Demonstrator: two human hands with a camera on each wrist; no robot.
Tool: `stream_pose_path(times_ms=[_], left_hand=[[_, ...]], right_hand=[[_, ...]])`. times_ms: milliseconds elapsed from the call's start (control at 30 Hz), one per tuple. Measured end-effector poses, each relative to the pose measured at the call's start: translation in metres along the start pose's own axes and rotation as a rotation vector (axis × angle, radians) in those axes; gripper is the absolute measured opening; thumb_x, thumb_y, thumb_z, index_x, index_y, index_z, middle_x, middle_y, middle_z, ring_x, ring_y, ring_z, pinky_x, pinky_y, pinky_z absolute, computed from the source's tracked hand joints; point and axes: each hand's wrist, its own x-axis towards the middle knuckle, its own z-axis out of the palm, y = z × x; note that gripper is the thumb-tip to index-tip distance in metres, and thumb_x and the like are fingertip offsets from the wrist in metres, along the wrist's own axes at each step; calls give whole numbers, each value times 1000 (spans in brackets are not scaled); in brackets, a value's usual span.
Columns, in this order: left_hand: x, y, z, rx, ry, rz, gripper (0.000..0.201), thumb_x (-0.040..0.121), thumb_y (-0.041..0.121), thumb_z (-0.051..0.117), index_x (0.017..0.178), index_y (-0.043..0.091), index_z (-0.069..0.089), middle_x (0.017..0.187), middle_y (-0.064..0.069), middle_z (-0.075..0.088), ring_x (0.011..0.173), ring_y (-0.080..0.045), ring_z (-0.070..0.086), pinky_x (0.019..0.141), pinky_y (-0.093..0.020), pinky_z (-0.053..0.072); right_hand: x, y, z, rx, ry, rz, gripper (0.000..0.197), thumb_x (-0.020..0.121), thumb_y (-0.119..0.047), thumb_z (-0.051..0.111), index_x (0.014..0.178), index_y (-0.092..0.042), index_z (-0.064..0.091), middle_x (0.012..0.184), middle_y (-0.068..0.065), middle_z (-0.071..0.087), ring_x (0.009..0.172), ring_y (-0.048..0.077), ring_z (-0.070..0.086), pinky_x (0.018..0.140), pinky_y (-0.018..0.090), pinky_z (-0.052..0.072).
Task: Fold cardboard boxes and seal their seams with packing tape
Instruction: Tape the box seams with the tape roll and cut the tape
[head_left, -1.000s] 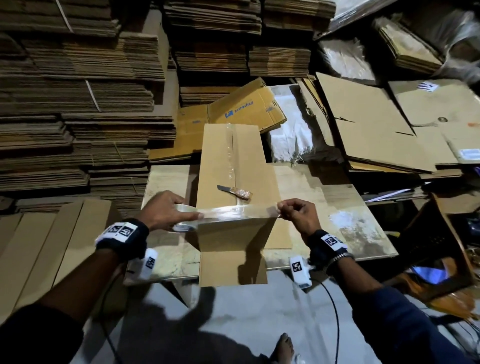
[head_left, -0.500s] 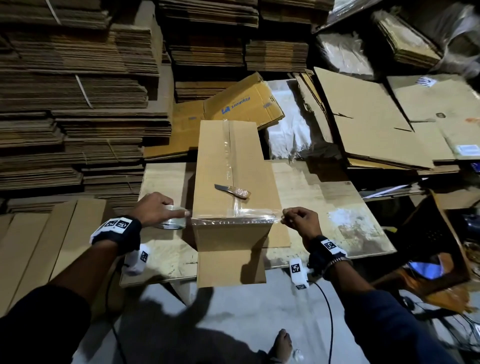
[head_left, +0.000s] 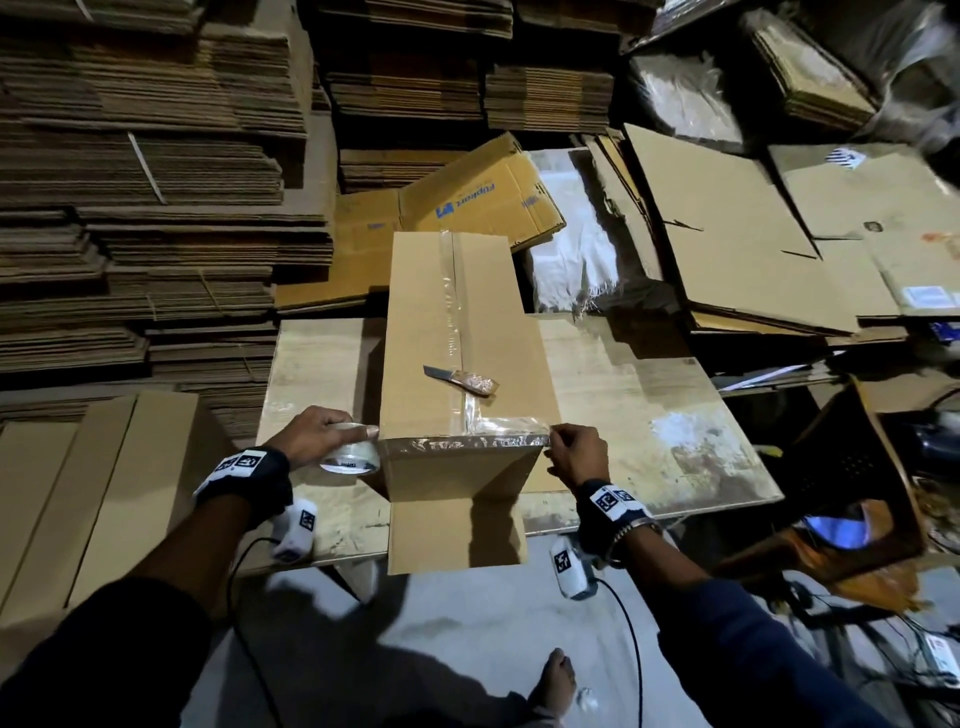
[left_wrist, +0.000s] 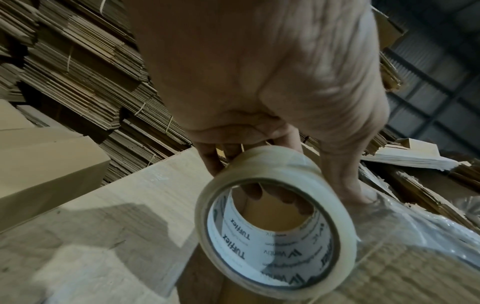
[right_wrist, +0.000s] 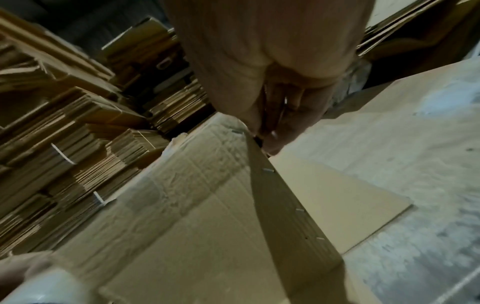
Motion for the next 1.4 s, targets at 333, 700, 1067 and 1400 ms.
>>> stream_pose_path(times_ms=[333,700,1067,1400], left_hand=[[-8,-7,16,34,146,23,52,79,70,75,77,18,74,69,7,70,67,-18,66,64,-32,49],[-2,-20,14,254,188,22,45,92,64,67,88,19,70,83,0,70,78,-24,66,73,-36,51],[-7,-16,15,236,161,24,62,80,85,62,78,22,58,80,6,63,79,-18,60,69,-32,41],[-9,-13,14,212,146,63,70,80,86,59,76,17,67,71,-1,67,72,-23,65,68,-35,44]], right_hand=[[-20,-48,4,-313,326,-378,46,85,-3,60,129,-16,63,120,6,64,112,25,56,87,36,52],[-41,-108,146,-966,-359,-1276,59,111,-29,22,164,-7,9,172,15,7,160,24,4,129,40,4],[-19,-76,114,-989,-402,-1268,58,114,-32,16,166,-10,4,172,11,7,160,23,4,130,42,12],[8,-24,25,-1011,-323,-1315,79,100,1,39,166,-14,-1,174,7,1,160,20,0,129,41,16]])
